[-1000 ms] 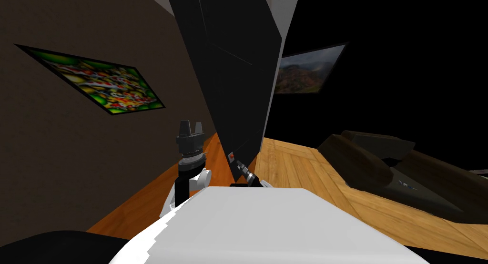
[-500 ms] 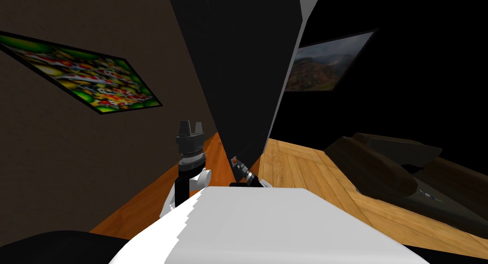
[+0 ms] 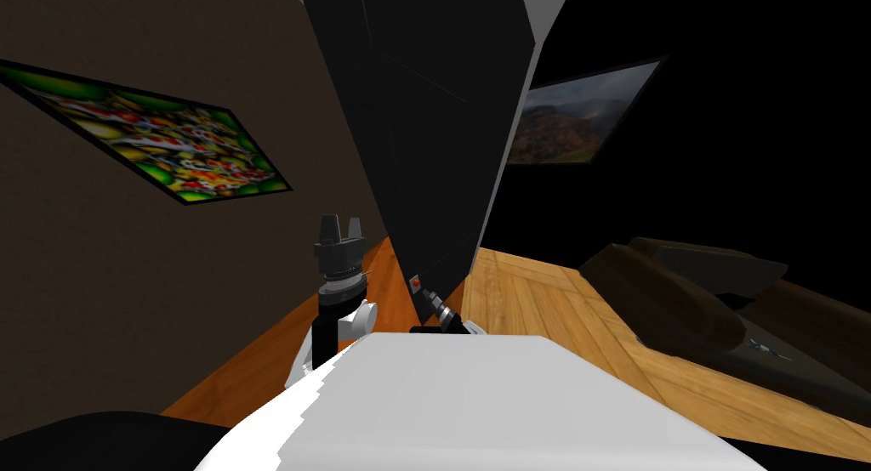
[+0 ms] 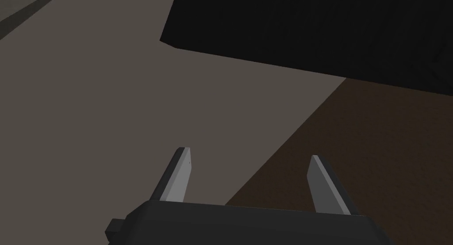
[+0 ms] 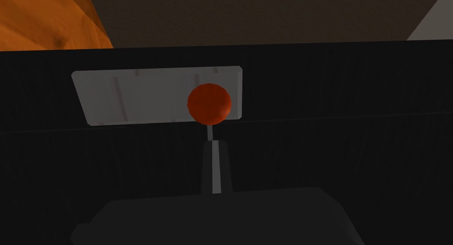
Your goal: Push the door open
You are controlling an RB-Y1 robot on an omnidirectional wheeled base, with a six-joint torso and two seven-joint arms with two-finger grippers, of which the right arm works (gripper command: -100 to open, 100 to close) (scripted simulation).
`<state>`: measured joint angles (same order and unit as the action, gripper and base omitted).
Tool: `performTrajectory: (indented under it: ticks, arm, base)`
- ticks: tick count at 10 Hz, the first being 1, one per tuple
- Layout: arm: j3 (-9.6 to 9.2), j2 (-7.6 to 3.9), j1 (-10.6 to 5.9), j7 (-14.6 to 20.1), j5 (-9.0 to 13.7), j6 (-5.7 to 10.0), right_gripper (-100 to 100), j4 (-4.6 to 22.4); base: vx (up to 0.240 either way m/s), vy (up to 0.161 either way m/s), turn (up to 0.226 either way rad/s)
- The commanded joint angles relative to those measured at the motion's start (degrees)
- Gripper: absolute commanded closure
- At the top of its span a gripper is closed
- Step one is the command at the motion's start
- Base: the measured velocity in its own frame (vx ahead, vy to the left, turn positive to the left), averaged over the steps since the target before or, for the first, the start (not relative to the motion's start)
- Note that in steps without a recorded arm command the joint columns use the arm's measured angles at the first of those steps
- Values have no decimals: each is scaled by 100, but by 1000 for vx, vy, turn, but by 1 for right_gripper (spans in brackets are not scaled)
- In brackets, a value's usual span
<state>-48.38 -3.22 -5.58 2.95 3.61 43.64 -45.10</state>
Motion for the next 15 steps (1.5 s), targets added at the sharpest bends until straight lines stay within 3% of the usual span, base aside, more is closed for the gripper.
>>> performTrajectory:
  ticks: [1, 2, 3, 6, 8, 15]
  arm:
    - [0, 0, 0, 0, 0, 0, 100, 0]
    - [0, 0, 0, 0, 0, 0, 100, 0]
    - [102, -43, 21, -31, 32, -18, -100, -9]
    - [244, 41, 50, -74, 76, -44, -100, -21]
    - [237, -27, 47, -79, 66, -32, -100, -8]
    - [319, 44, 17, -118, 66, 14, -100, 80]
  base:
    - [0, 0, 0]
    - [0, 0, 0]
    - [-111, -48, -140]
    - [-200, -49, -98]
    - [-31, 32, 16]
    - [151, 138, 21]
